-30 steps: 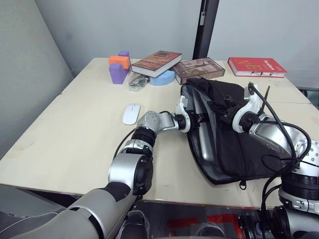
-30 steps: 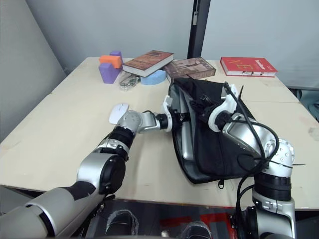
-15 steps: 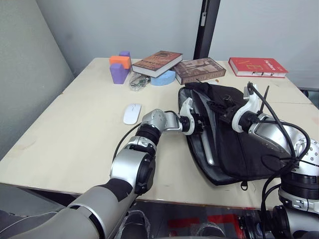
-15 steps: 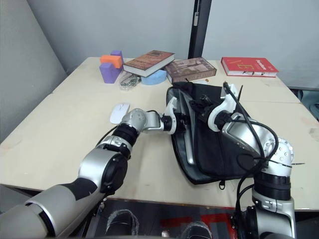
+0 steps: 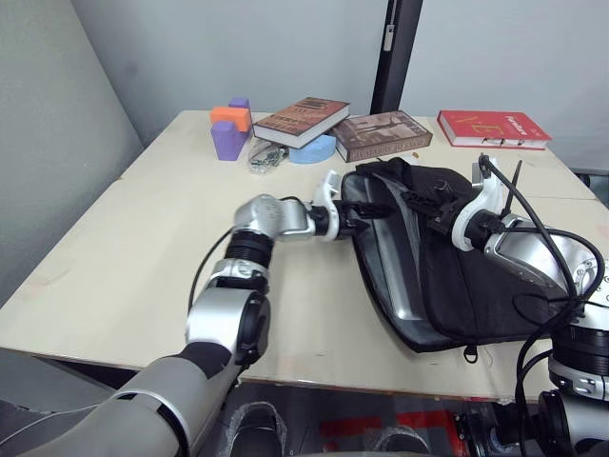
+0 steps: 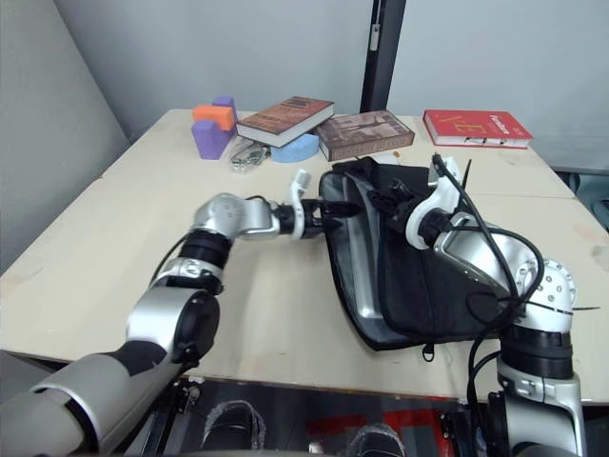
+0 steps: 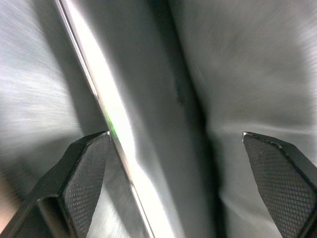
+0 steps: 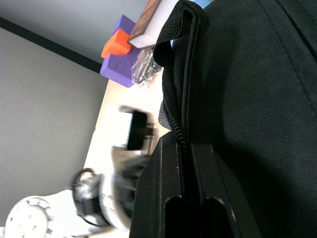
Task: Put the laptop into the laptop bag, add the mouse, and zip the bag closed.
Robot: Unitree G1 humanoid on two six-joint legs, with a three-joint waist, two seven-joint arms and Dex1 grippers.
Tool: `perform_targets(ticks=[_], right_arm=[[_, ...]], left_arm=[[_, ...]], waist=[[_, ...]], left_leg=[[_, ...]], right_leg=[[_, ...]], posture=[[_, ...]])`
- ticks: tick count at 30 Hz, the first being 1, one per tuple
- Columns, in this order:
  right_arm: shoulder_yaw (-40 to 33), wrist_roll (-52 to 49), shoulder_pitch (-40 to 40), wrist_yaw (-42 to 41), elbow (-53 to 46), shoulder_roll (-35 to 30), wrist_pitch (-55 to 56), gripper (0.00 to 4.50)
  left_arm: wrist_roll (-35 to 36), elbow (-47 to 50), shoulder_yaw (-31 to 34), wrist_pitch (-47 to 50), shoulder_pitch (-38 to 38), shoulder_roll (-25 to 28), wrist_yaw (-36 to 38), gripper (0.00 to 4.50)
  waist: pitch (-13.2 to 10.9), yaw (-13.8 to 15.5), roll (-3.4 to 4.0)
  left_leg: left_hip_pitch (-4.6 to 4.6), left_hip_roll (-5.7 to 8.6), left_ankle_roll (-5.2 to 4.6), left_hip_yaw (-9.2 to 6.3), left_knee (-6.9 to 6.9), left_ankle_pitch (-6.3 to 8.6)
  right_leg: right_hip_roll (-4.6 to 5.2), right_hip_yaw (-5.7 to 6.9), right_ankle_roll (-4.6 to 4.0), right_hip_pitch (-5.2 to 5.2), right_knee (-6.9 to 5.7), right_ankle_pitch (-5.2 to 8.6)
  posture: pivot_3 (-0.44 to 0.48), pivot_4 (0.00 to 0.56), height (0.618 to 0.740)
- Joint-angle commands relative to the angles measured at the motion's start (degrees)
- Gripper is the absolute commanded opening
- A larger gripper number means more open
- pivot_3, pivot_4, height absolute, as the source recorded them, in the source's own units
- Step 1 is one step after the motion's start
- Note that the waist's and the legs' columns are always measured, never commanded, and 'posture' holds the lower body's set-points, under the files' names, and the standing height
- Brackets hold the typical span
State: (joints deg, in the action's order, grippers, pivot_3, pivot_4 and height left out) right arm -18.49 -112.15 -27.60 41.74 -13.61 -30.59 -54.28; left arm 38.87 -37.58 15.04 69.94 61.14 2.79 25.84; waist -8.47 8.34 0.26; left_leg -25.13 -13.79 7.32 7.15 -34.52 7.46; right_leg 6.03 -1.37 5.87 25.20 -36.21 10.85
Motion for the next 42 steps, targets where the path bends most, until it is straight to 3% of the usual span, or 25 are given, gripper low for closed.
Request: perform_targets(ticks=[1, 6, 8, 13, 20, 24, 26, 30, 34, 37, 42], right_arm=[[-1.4, -0.9, -1.3, -1.2, -0.3, -1.1, 0.7, 0.0], [-0.9, -0.9, -1.2, -2.2, 0.6, -1.9, 0.1, 0.0], [1.1, -0.8, -1.0, -3.9, 0.9, -5.5, -1.2, 0.0], [4.9, 5.1, -0.6, -10.2, 0.2, -9.0, -1.5, 0.0], [6.5, 11.0, -0.6, -24.4, -0.2, -11.1, -4.1, 2.45], [6.5, 16.1, -0.7, -32.9, -0.1, -14.7, -6.1, 3.81], [4.6, 20.2, -0.2, -41.9, -1.1, -19.7, -7.4, 4.47], [-0.2, 29.4, 3.9, -61.2, -3.7, -29.7, -6.4, 4.47], [-6.0, 43.9, 15.0, -81.8, -5.2, -39.9, -0.5, 4.47], [-9.2, 53.8, 22.8, -92.3, -1.6, -44.7, 3.6, 4.47], [-14.6, 65.3, 29.8, -103.8, 4.0, -46.8, 10.1, 4.47]], left_arm=[[1.6, 9.8, -2.2, 3.0, -3.0, 3.4, 3.3, 4.45], [-0.3, 24.7, -10.7, -3.5, -9.8, 13.8, 14.0, 4.45], [1.8, 32.7, -10.3, -6.5, -13.4, 20.4, 21.6, 4.45], [2.0, 42.6, -10.6, -16.3, -21.2, 32.4, 35.8, 4.45], [1.1, 43.1, -6.3, -23.7, -26.9, 41.7, 41.7, 4.5], [2.5, 43.5, -2.3, -24.8, -29.4, 44.6, 41.8, 4.5], [0.5, 43.1, 0.5, -28.0, -32.2, 47.2, 42.0, 4.5], [-0.8, 40.6, 5.0, -30.3, -35.7, 51.3, 41.1, 4.5], [-2.1, 37.7, 6.3, -30.1, -38.8, 56.5, 43.2, 4.5], [-3.4, 36.1, 6.4, -31.5, -40.9, 60.3, 45.8, 4.5], [-9.4, 30.0, 5.5, -39.9, -42.3, 65.1, 48.9, 4.5]], waist=[[0.0, 0.1, 0.0], [0.0, 0.1, 0.01], [0.0, -0.1, 0.01], [0.0, -0.5, 0.03], [0.0, -0.8, 0.04], [0.0, -1.3, 0.04], [0.0, -1.4, 0.04], [0.0, -1.1, 0.04], [0.1, -0.4, -0.01], [0.1, -0.2, -0.02], [0.1, -0.5, -0.03]], left_leg=[[0.01, 0.0, 0.0, -0.01, 0.0, 0.0], [0.01, 0.0, 0.0, -0.01, 0.0, 0.0], [0.01, -0.01, 0.0, 0.0, 0.0, 0.0], [0.08, -0.03, 0.05, 0.0, 0.16, 0.01], [0.12, -0.04, 0.06, 0.01, 0.1, 0.0], [0.11, -0.05, 0.07, 0.01, 0.09, -0.01], [0.13, -0.06, 0.07, 0.01, 0.09, -0.01], [0.08, -0.08, 0.06, 0.03, 0.17, 0.0], [0.15, -0.13, -0.21, 0.04, 0.23, 0.16], [0.17, -0.16, -0.28, 0.06, 0.13, 0.19], [0.19, -0.2, -0.36, 0.11, -0.15, 0.22]], right_leg=[[0.0, 0.01, 0.0, -0.02, 0.0, 0.0], [0.0, 0.02, -0.34, -0.02, -0.01, 0.19], [0.0, 0.01, -0.39, -0.02, 0.02, 0.22], [-0.01, 0.05, -0.45, -0.04, 0.05, 0.27], [-0.01, 0.03, -0.44, -0.02, -0.07, 0.28], [-0.02, 0.03, -0.45, 0.0, -0.11, 0.28], [-0.03, 0.02, -0.47, -0.02, -0.1, 0.29], [-0.05, 0.02, -0.47, 0.05, -0.02, 0.3], [-0.07, 0.03, -0.53, -0.03, 0.06, 0.34], [-0.07, 0.02, -0.58, -0.04, 0.03, 0.37], [-0.07, -0.06, -0.67, 0.01, -0.18, 0.42]], posture=[[0.0, 0.15, 0.725], [0.0, 0.15, 0.725], [0.0, 0.15, 0.725], [0.0, 0.15, 0.725], [0.0, 0.15, 0.725], [0.0, 0.15, 0.725], [0.0, 0.15, 0.725], [0.0, 0.15, 0.725], [0.0, 0.15, 0.725], [0.0, 0.15, 0.725], [0.0, 0.15, 0.725]])
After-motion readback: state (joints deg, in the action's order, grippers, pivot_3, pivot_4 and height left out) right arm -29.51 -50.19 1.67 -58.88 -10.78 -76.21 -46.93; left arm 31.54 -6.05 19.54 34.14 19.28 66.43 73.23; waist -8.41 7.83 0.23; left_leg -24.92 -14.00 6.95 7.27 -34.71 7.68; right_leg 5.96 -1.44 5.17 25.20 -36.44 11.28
